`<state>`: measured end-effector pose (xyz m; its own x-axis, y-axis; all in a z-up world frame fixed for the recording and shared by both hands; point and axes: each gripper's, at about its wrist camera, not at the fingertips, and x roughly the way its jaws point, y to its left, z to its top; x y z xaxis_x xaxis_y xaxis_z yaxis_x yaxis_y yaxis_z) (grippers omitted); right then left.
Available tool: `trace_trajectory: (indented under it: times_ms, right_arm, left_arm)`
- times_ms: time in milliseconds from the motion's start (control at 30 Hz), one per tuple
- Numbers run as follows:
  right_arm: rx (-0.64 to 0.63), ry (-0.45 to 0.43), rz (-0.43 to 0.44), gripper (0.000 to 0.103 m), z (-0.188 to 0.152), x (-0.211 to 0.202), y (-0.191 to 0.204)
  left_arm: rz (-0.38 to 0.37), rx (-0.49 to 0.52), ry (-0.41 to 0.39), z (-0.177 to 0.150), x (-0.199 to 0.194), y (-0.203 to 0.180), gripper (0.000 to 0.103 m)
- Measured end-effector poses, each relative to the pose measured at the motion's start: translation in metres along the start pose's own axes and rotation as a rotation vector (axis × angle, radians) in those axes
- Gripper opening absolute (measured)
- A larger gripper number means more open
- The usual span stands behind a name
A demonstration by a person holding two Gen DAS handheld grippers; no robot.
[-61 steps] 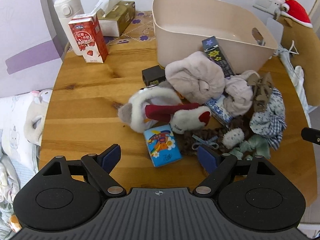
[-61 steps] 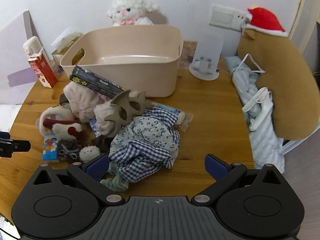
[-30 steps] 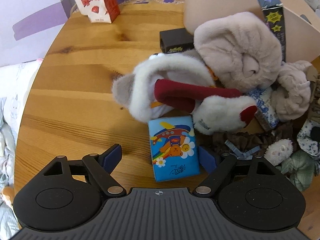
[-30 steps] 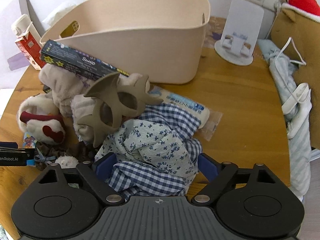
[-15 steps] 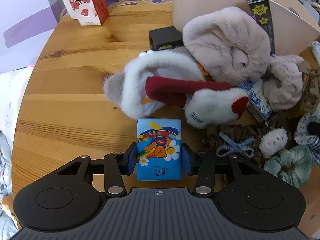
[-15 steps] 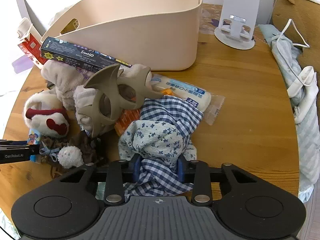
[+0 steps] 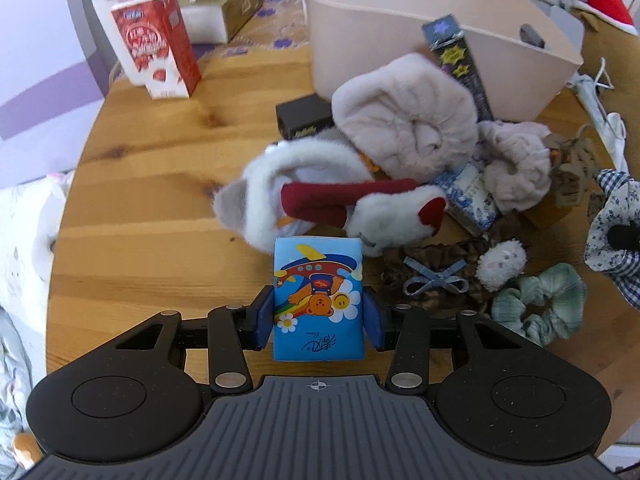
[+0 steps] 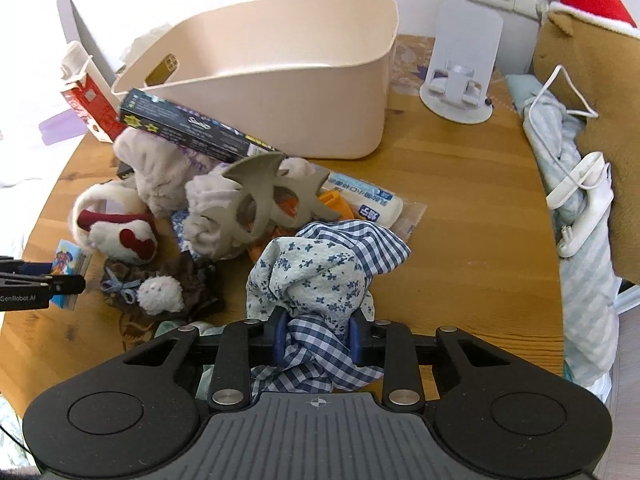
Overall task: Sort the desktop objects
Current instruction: 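Carry both items over the beige basket and open both grippers to drop them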
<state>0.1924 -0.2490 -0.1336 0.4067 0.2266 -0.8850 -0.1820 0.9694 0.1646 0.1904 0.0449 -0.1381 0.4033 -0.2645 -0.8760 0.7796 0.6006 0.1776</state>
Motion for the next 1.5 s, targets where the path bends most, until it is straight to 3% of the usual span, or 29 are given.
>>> trace_trajectory:
  times_ms: [333,633,967,1267,1500]
  right_arm:
    - [0.012,-0.105,0.022,0.027,0.011,-0.043,0.005]
    - [-0.007,-0.204,0.014,0.027,0.043,-0.067,0.001]
    - [-0.008,-0.282,0.0,0.027,0.081,-0.069,-0.015]
    - [-0.026,-0.342,-0.003,0.027,0.122,-0.066,-0.025]
    - [-0.124,-0.34,0.001,0.028,0.15,-0.051,-0.013]
  left_arm:
    - [-0.021,0.104,-0.14,0.026,-0.026,-0.005,0.046]
    - [-0.056,0.16,-0.261,0.057,-0.059,-0.02,0.046]
    - [-0.147,0.103,-0.295,0.105,-0.066,-0.03,0.046]
    - [-0.137,0.226,-0.383,0.142,-0.064,-0.059,0.046]
    - [-0.138,0.338,-0.42,0.174,-0.049,-0.082,0.046]
